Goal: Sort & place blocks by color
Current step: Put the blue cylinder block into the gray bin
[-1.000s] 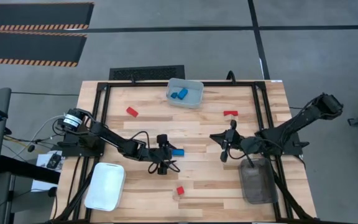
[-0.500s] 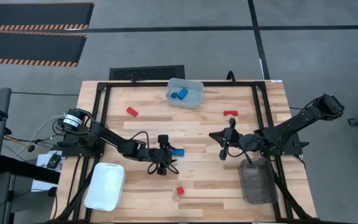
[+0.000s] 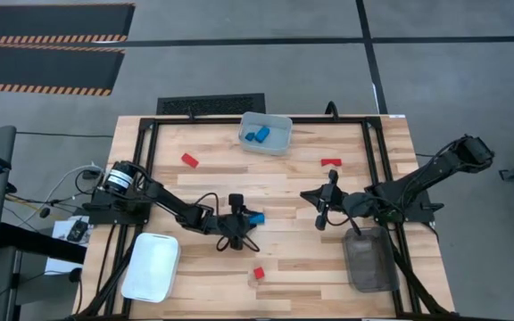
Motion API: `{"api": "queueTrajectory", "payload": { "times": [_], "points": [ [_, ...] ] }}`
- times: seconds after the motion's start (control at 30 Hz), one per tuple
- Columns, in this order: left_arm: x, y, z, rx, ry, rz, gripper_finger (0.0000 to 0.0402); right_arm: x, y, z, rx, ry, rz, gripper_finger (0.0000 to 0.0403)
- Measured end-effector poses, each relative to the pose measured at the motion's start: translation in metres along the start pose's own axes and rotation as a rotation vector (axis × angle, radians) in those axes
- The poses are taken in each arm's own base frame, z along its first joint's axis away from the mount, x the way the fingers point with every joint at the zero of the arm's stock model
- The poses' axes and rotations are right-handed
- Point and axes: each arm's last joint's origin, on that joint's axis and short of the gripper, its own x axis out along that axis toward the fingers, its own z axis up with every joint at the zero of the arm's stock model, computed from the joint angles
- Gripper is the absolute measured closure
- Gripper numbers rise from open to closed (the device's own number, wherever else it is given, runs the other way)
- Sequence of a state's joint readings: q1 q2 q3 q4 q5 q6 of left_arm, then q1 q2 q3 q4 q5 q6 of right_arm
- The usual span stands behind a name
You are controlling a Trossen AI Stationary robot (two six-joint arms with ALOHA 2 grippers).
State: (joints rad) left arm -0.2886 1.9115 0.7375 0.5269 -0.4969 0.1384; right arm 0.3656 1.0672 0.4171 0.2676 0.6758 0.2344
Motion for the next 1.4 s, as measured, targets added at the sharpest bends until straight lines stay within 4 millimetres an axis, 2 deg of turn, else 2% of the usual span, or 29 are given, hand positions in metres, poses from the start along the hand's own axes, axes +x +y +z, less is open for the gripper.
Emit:
{"api": "queueTrajectory", "payload": {
  "times": [0.43,0.9,1.1,1.4],
  "points": [
    [0.003,0.004,-0.003,-0.081,0.032,-0.077,0.021,0.0,0.0,0.0,-0.001,0.003,0.002,0.0351],
    [0.003,0.005,-0.003,-0.088,0.035,-0.075,0.0283,0.0,0.0,0.0,-0.001,0.003,0.003,0.0351],
    [0.006,0.006,0.012,-0.104,0.069,-0.073,0.0283,0.0,0.001,0.0,-0.001,0.008,0.022,0.0351],
    [-0.005,0.019,0.047,-0.081,0.188,-0.03,0.0286,0.0,0.002,-0.001,0.001,0.02,0.081,0.0351]
  ]
}}
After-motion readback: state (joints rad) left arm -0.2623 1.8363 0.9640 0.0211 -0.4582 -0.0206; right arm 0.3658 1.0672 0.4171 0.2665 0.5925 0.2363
